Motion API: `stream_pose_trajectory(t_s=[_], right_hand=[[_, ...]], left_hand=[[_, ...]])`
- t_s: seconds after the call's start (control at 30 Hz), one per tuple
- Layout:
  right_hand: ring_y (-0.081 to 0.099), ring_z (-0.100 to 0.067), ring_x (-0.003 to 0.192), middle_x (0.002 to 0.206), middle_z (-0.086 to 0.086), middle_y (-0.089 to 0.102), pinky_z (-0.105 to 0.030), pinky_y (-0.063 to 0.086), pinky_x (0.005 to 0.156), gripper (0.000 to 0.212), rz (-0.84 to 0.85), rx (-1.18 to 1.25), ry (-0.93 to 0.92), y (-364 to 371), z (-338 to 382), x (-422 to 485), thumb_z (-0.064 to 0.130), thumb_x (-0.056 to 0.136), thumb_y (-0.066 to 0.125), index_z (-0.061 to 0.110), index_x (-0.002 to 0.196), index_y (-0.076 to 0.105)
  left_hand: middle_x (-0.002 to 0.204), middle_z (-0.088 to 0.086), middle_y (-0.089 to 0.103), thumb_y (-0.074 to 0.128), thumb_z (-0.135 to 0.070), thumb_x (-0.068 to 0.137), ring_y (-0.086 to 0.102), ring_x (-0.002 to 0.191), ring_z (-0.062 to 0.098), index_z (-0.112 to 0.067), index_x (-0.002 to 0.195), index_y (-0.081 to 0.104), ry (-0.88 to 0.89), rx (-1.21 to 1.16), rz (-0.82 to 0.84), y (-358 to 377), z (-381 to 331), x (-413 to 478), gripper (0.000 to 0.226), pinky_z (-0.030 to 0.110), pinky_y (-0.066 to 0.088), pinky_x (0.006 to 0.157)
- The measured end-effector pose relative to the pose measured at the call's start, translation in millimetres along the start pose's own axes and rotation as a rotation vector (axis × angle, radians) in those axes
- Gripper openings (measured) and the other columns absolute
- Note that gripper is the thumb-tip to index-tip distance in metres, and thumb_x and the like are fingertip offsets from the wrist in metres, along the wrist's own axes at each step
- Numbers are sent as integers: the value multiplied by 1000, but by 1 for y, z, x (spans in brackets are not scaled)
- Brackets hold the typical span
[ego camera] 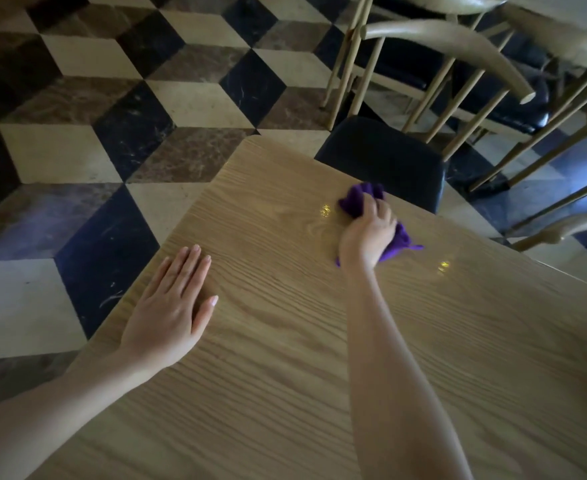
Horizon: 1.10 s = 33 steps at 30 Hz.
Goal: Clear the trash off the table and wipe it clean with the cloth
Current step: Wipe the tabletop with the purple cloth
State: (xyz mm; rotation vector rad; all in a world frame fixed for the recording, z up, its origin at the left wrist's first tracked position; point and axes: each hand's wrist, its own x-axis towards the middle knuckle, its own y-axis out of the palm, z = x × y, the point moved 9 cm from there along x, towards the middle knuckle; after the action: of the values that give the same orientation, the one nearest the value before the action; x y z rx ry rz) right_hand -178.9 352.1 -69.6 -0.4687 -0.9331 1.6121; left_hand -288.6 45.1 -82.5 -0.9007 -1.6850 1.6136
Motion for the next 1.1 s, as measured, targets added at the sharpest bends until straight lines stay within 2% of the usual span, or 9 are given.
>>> stream_pose_trajectory(t_s=[0.17, 0.3, 0.37, 0.5, 0.6, 0.7, 0.9, 1.03, 1.1], right_hand=[[39, -32, 127, 138, -11, 47, -39, 24, 110, 46, 244, 41, -260, 82, 131, -75, 2, 91, 37, 15, 133, 49], [40, -32, 125, 137, -11, 47, -40, 27, 109, 50, 304, 26, -382, 84, 144, -99, 0, 89, 39, 16, 135, 47], [45, -34, 119, 132, -13, 53, -43, 33, 106, 48, 274, 12, -446, 67, 132, -106, -2, 86, 41, 13, 131, 53], [55, -36, 111, 122, -14, 61, -45, 45, 96, 51, 143, -39, -440, 19, 78, -119, -7, 76, 44, 12, 119, 63], [60, -37, 102, 115, -14, 65, -45, 50, 88, 49, 21, -108, -362, -28, 14, -108, -10, 72, 47, 11, 112, 67], [59, -39, 97, 114, -16, 65, -46, 49, 86, 49, -32, -174, -259, -73, -47, -95, -11, 74, 46, 9, 113, 67], [53, -41, 104, 122, -17, 60, -52, 50, 85, 48, -32, -223, -87, -119, -113, -82, -12, 80, 43, 9, 119, 63], [46, -33, 121, 133, -12, 54, -47, 40, 103, 51, 10, -132, -38, -120, -118, -80, -8, 83, 44, 12, 128, 55], [45, -30, 125, 134, -11, 54, -46, 39, 105, 49, 24, -58, -61, -121, -116, -81, -6, 84, 46, 12, 130, 53]], left_hand=[[153, 12, 27, 23, -45, 95, 20, 144, 21, -6, 145, 28, -34, -23, 10, -1, 1, 1, 63, 35, 13, 118], [153, 11, 28, 20, -49, 94, 20, 143, 19, -6, 144, 30, -39, -40, 13, -4, 5, 2, 66, 30, 7, 118], [153, 9, 26, 18, -51, 93, 18, 143, 17, -7, 144, 30, -39, -65, 1, -4, 7, 1, 68, 26, 2, 118], [157, 5, 15, 13, -54, 91, 6, 145, 13, -11, 147, 20, -34, -79, -14, -2, 9, 1, 71, 22, -8, 117], [158, 3, 10, 9, -54, 90, 2, 146, 11, -12, 148, 16, -34, -90, -7, 0, 8, 2, 72, 23, -9, 117], [158, 2, 8, 9, -55, 90, 0, 146, 11, -13, 149, 15, -40, -103, 2, 0, 8, 1, 73, 24, -7, 118], [158, 5, 13, 13, -53, 92, 5, 146, 14, -11, 148, 19, -40, -90, 37, 0, 7, 0, 71, 19, -13, 116], [157, 5, 10, 13, -52, 92, 3, 146, 14, -10, 148, 17, -46, -89, 33, -1, 6, 1, 70, 19, -14, 116], [157, 5, 10, 13, -52, 92, 3, 146, 14, -10, 148, 16, -44, -75, 17, -1, 6, 0, 70, 22, -11, 117]])
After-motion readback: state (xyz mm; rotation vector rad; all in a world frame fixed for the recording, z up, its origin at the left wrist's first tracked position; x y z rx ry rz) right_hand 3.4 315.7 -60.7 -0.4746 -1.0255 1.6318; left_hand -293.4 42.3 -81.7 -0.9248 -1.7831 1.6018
